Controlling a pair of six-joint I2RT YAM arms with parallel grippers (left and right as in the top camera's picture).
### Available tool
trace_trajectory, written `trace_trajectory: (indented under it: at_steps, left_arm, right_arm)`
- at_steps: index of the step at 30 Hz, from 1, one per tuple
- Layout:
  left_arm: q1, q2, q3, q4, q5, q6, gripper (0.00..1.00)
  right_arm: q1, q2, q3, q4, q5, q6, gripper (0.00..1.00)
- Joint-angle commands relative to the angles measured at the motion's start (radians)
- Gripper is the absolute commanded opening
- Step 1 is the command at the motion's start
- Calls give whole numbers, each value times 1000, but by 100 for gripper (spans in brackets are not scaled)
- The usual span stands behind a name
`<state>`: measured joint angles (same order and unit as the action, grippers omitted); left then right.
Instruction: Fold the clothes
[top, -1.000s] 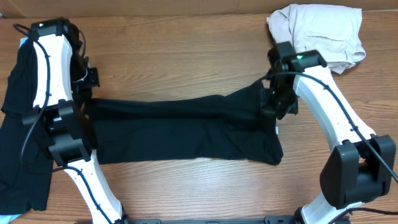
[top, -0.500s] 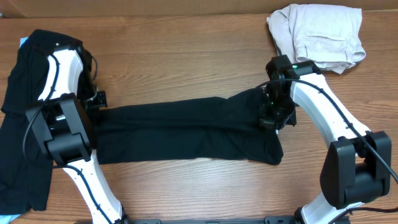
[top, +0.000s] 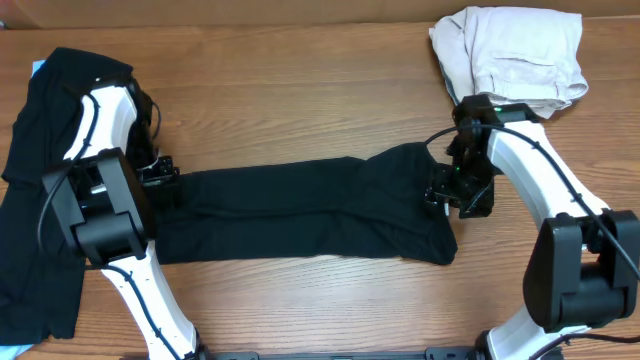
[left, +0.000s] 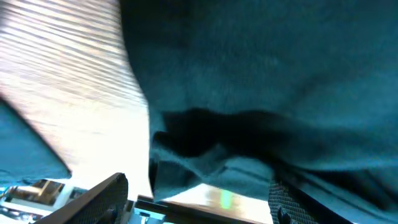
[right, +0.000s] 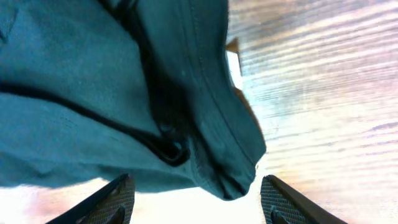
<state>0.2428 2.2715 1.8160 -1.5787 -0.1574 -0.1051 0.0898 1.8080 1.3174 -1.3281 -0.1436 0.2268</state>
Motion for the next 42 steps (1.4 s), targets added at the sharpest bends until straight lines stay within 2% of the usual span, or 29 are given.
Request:
trace_trajectory:
  at_steps: [1, 5, 12, 17, 23, 25, 34, 39, 42]
  left_arm:
    - [5, -91, 118, -4, 28, -6, 75]
    - [5, -245, 167, 45, 82, -7, 77]
    - [5, -540, 167, 103, 174, -26, 80]
    - [5, -668, 125, 91, 171, -49, 83]
    - [6, -746, -109, 166, 154, -56, 86]
    - [6, -750, -201, 224, 154, -42, 94]
    - [6, -740, -587, 576, 146, 140, 100]
    - [36, -729, -715, 742, 127, 266, 100]
    - [73, -709, -759, 793, 143, 264, 100]
  right_arm:
    - [-7, -18, 73, -16, -61, -45, 70]
    - [8, -85, 148, -50, -61, -44, 75]
    - [24, -326, 195, -38, -87, -40, 88]
    - [29, -455, 190, -42, -85, -40, 90]
    - [29, -472, 166, -52, -83, -44, 93]
    - [29, -465, 151, -45, -83, -45, 93]
    - [29, -455, 74, 8, -83, -45, 95]
    - [29, -452, 62, 25, -82, -53, 95]
    - [29, -441, 61, 38, -82, -53, 96]
